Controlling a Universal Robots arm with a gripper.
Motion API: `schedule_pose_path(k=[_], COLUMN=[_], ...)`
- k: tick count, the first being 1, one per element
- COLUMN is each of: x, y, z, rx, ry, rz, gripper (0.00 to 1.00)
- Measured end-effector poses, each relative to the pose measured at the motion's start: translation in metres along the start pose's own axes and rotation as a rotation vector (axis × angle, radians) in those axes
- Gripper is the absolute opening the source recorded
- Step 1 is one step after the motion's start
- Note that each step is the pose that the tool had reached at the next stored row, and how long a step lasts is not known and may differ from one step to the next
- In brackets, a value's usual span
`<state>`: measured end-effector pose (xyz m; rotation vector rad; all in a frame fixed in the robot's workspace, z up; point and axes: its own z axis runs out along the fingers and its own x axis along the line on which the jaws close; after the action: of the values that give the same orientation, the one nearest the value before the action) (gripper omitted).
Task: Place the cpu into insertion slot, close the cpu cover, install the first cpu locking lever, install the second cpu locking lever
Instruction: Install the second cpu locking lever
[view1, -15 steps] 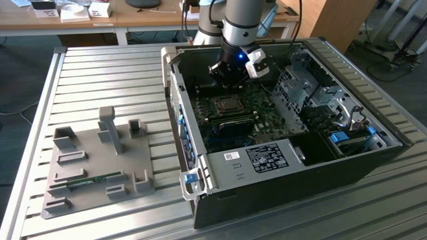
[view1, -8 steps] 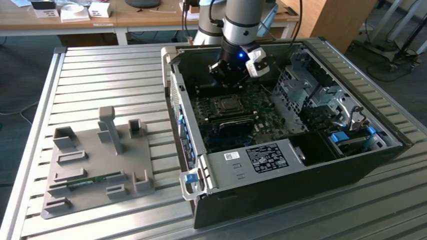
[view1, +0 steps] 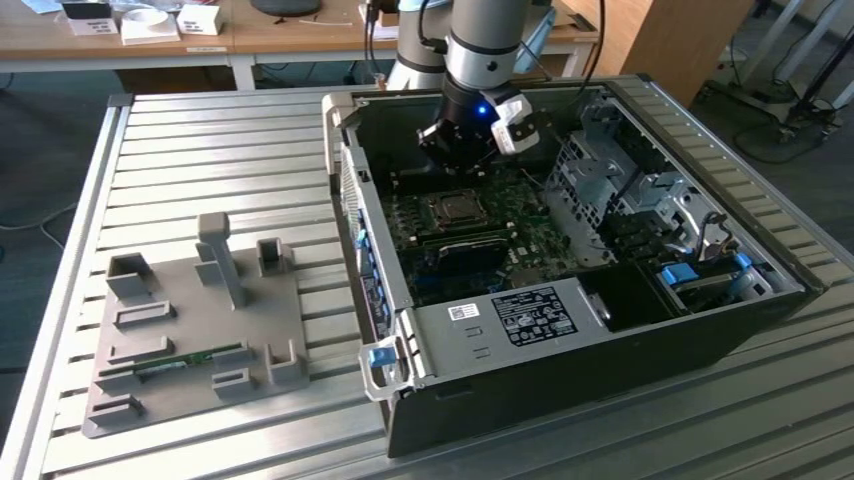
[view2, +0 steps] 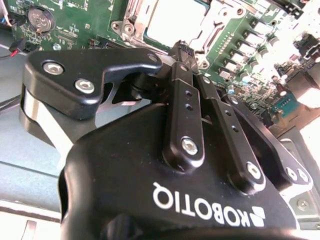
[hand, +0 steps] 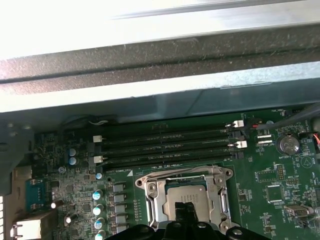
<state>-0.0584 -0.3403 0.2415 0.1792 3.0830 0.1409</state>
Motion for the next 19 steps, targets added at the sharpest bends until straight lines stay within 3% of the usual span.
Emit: schedule_pose_path(k=[19], x=[-0.0003], y=[-0.0015], z=[-0.0015], rx=[0.0], ry=[0.0], rz=[0.0], gripper=[0.11])
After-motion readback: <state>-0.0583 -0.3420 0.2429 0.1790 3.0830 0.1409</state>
